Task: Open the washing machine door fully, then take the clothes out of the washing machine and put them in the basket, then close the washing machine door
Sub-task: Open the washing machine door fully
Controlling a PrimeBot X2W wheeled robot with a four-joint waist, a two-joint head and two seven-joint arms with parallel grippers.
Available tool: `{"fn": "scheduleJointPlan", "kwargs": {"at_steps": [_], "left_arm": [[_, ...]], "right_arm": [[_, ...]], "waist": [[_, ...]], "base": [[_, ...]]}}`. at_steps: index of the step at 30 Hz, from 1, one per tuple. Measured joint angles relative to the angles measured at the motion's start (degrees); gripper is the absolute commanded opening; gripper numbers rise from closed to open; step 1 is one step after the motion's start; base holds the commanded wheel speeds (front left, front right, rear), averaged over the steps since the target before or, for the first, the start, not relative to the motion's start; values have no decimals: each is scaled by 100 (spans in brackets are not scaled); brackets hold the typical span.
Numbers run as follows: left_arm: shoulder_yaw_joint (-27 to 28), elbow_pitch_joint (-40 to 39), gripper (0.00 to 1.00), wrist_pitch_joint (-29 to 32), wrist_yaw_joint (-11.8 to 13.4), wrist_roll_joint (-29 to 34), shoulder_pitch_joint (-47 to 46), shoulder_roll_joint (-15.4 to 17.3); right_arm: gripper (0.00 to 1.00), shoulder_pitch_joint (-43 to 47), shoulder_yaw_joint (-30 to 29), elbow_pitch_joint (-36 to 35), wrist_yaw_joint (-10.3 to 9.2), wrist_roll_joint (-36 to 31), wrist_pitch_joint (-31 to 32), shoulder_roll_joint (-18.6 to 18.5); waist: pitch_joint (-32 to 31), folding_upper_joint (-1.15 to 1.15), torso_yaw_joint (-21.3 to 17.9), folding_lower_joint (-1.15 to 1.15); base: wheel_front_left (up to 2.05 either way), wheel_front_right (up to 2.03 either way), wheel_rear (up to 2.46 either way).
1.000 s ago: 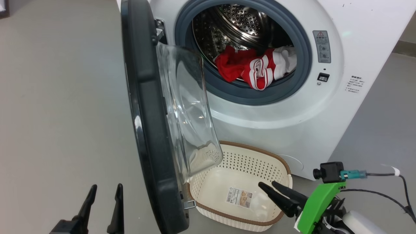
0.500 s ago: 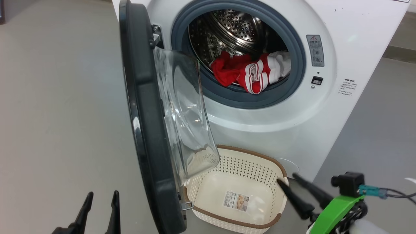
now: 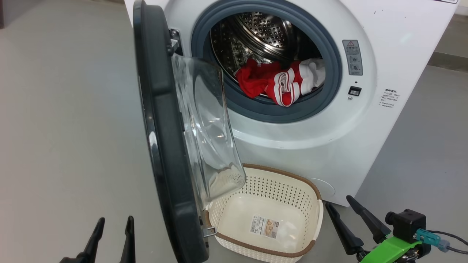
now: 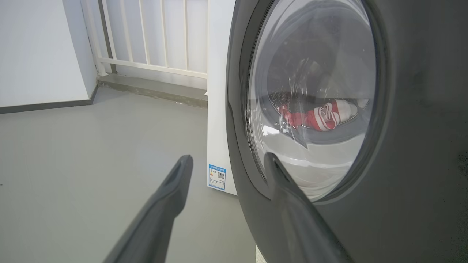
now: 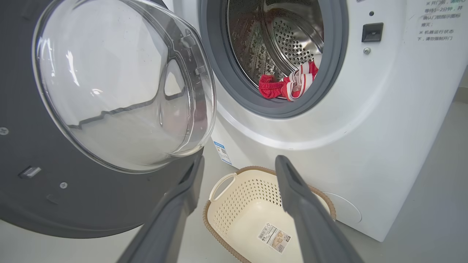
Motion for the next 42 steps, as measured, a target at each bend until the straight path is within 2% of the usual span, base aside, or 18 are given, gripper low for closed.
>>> {"fn": "scheduleJointPlan", "kwargs": {"at_steps": [16, 26, 27, 28, 29, 36, 42], "left_arm": [[-20, -35, 100, 0, 0, 0, 3, 0], [-22, -57, 100, 0, 7, 0, 28, 0], [-21, -67, 82, -1, 7, -1, 46, 0], [-21, -90, 43, 0, 8, -2, 63, 0], [-19, -116, 0, 0, 8, -3, 66, 0], [205, -577, 0, 0, 8, -137, 63, 0], [423, -1751, 0, -2, 11, -216, -7, 1]], "right_arm": [[100, 351, -968, -210, 0, -1049, -1, 338], [100, 417, -1246, -260, 0, -1230, -1, 550], [100, 430, -1248, -266, 0, -1233, -1, 561], [100, 453, -1249, -277, 0, -1240, -1, 568], [100, 475, -1249, -278, 0, -1268, -1, 570], [100, 482, -1244, -279, 0, -1339, -1, 577], [100, 482, -1227, -278, 0, -1339, -1, 576]], "waist": [[45, 0, -11, 0], [12, 0, -36, 0], [10, 0, -37, 1], [10, 0, -36, 0], [8, 0, -35, 0], [-13, 0, -12, 0], [-36, 0, -19, 0]], "base": [[0, 0, 0], [0, 0, 0], [0, 0, 0], [0, 0, 0], [0, 0, 0], [0, 0, 0], [0, 0, 0]]}}
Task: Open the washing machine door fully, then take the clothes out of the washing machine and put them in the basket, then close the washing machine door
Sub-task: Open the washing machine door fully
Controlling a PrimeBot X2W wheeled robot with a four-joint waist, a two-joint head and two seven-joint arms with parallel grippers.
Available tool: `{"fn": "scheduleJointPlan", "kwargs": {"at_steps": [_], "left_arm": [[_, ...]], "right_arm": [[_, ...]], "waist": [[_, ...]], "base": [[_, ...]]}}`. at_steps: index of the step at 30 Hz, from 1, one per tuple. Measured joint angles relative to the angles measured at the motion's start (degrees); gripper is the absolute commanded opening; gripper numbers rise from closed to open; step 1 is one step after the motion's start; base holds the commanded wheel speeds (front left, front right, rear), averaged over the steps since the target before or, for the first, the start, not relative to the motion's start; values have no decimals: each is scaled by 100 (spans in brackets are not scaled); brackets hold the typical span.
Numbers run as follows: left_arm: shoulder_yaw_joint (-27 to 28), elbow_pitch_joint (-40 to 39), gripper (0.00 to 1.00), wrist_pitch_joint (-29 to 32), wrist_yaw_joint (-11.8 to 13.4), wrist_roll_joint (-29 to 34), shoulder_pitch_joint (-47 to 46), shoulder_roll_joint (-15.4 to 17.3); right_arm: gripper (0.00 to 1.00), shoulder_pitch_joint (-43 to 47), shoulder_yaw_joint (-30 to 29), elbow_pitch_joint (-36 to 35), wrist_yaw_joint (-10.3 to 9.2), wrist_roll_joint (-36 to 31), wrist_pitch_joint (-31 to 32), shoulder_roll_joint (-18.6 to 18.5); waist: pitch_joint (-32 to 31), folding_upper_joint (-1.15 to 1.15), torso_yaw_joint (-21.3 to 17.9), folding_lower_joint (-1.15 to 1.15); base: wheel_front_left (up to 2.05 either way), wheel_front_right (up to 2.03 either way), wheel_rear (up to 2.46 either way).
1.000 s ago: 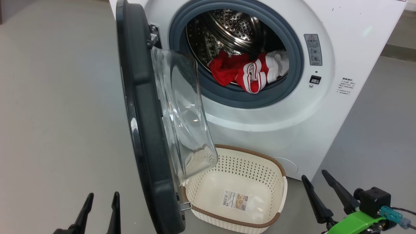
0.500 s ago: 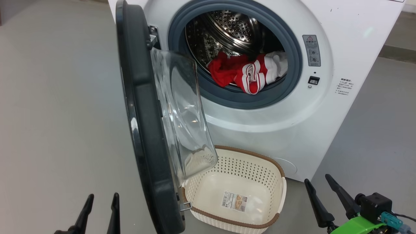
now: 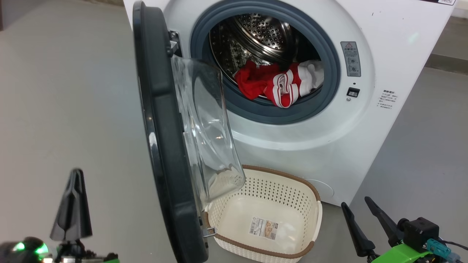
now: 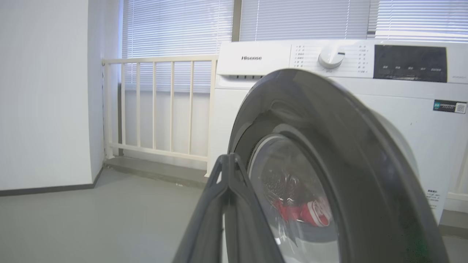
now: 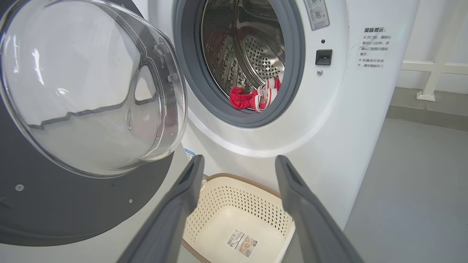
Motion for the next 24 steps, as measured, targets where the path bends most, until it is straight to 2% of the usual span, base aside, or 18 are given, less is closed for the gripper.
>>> {"fn": "scheduleJointPlan", "kwargs": {"at_steps": [1, 3, 9, 18, 24], "left_arm": [[-46, -537, 0, -16, 30, -29, -90, 2], [-197, -985, 0, -33, 46, -144, -135, 3], [-1071, -1581, 0, -45, 44, -233, -4, 13], [-2497, -1355, 0, 432, -14, -355, 146, 124], [-2881, -797, 0, 751, -21, -639, 244, 282]], "right_arm": [[100, 0, 0, 0, 0, 0, 0, 0], [100, 0, -1, -2, 0, 0, -1, -2], [100, 0, -4, -20, 0, 0, -3, 0], [100, -3, -1, -38, 0, 0, -4, 0], [100, -5, -4, -63, 0, 0, -4, 1]], "waist": [[-10, 0, -1, 0], [-21, 0, -3, 0], [-27, 0, -26, 0], [-2, 0, -12, 0], [6, 0, -25, 0]], "base": [[0, 0, 0], [0, 0, 0], [0, 0, 0], [0, 0, 0], [0, 0, 0]]}}
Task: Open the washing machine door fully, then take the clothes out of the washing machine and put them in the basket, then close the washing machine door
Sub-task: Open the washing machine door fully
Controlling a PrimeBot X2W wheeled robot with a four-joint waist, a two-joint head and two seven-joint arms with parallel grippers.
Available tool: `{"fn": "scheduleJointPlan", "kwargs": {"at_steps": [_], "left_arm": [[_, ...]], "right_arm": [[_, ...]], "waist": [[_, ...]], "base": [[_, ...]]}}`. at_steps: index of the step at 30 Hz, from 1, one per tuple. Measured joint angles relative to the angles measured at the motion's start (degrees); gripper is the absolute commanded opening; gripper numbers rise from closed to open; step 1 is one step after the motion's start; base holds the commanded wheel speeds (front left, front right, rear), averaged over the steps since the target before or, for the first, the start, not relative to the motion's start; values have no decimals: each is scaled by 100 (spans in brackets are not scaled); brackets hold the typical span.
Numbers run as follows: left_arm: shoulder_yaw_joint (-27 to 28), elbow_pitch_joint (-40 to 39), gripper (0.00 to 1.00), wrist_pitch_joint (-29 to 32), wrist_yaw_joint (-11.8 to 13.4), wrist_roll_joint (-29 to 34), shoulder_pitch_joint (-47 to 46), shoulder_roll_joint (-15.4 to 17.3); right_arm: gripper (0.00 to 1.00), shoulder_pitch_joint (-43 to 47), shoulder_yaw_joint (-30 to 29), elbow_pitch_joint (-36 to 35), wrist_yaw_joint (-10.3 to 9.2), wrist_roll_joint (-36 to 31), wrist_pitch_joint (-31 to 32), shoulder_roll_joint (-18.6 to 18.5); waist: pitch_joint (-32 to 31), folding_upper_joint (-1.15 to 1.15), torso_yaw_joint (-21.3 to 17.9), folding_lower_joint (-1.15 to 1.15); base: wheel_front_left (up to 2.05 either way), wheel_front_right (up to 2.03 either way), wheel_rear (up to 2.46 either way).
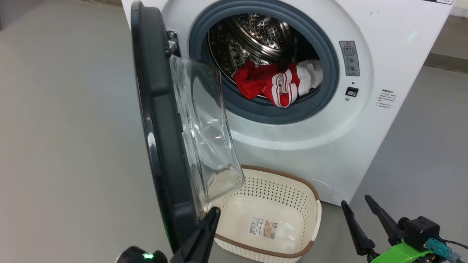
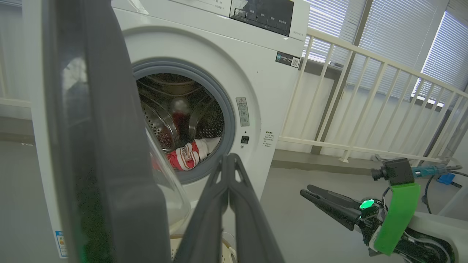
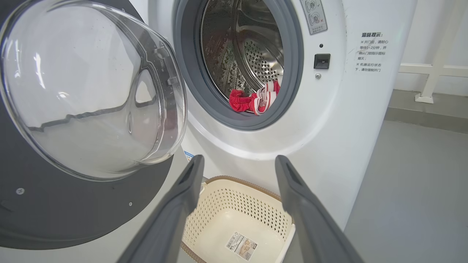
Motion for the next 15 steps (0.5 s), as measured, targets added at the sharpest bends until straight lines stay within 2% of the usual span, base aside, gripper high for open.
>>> {"fn": "scheduleJointPlan", "kwargs": {"at_steps": [10, 15], "left_arm": [[-60, 808, 0, 229, 13, -143, 108, 57], [2, 1027, 0, 268, 97, -181, 107, 58]], "right_arm": [[100, -1, 3, -4, 0, 0, 0, 1], [100, -1, 10, -4, 0, 1, 0, 0]], "waist": [[-5, 0, -6, 0], [-4, 0, 5, 0]], "base": [[0, 0, 0], [0, 0, 0]]}}
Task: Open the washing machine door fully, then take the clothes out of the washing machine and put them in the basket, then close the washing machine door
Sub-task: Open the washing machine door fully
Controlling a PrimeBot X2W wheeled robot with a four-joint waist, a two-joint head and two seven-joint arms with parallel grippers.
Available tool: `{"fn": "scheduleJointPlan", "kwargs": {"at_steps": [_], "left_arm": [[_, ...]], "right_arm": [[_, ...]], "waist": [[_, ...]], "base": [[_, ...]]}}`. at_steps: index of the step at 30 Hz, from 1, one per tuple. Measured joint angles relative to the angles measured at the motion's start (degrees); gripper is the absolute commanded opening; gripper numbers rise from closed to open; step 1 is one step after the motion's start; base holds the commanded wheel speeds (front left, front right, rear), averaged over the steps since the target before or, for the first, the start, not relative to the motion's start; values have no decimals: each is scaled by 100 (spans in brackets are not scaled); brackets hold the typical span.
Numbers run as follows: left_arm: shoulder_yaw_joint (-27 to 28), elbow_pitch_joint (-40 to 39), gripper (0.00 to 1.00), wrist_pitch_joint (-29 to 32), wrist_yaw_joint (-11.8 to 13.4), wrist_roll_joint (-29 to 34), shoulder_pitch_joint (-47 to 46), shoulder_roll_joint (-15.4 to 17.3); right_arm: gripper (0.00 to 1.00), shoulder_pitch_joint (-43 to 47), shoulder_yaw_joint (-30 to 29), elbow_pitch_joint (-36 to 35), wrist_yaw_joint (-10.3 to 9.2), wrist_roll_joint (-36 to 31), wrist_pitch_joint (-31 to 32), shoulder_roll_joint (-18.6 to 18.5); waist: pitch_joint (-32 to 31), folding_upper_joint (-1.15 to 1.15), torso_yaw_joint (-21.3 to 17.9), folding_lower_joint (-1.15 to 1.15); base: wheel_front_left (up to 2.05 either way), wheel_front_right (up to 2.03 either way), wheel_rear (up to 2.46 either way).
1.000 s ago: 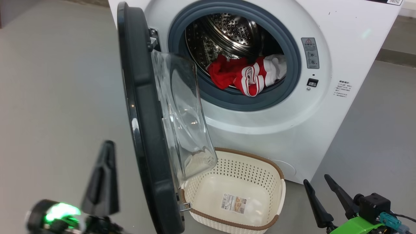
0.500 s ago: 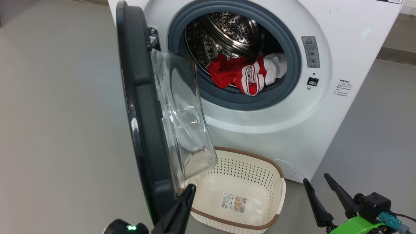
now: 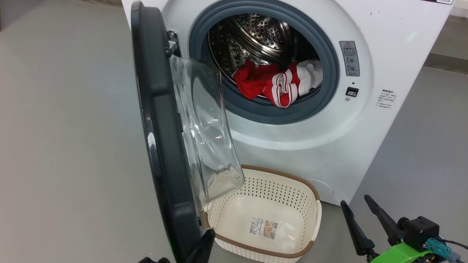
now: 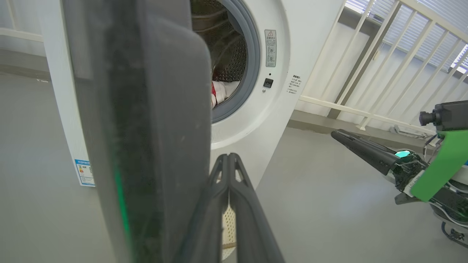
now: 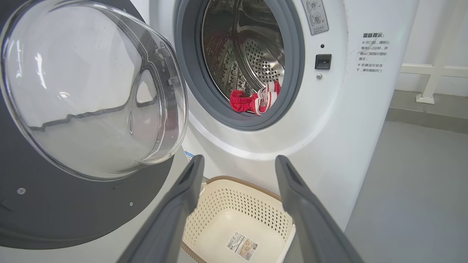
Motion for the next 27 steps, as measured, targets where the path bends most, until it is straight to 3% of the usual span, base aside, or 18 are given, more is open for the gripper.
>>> {"fn": "scheduleJointPlan", "kwargs": {"at_steps": [12, 20, 22, 27], "left_arm": [[212, 146, 0, -51, 133, -138, 5, -2], [825, 127, 0, -135, 572, -247, 115, 196], [1296, 85, 0, -160, 789, -272, 109, 402], [1634, 197, 0, -178, 883, -347, 51, 558]], "right_arm": [[100, -1, 97, -1, 0, 0, 0, 9], [100, -2, 112, -13, 0, 1, 0, 9], [100, -9, 104, -32, 0, 0, 0, 11], [100, -12, 112, -53, 0, -2, 0, 10]], "waist": [[11, 0, 27, 0], [51, 0, 65, 0], [114, 0, 118, 0], [178, 0, 135, 0]], "base": [[0, 0, 0], [0, 0, 0], [0, 0, 0], [0, 0, 0]]}}
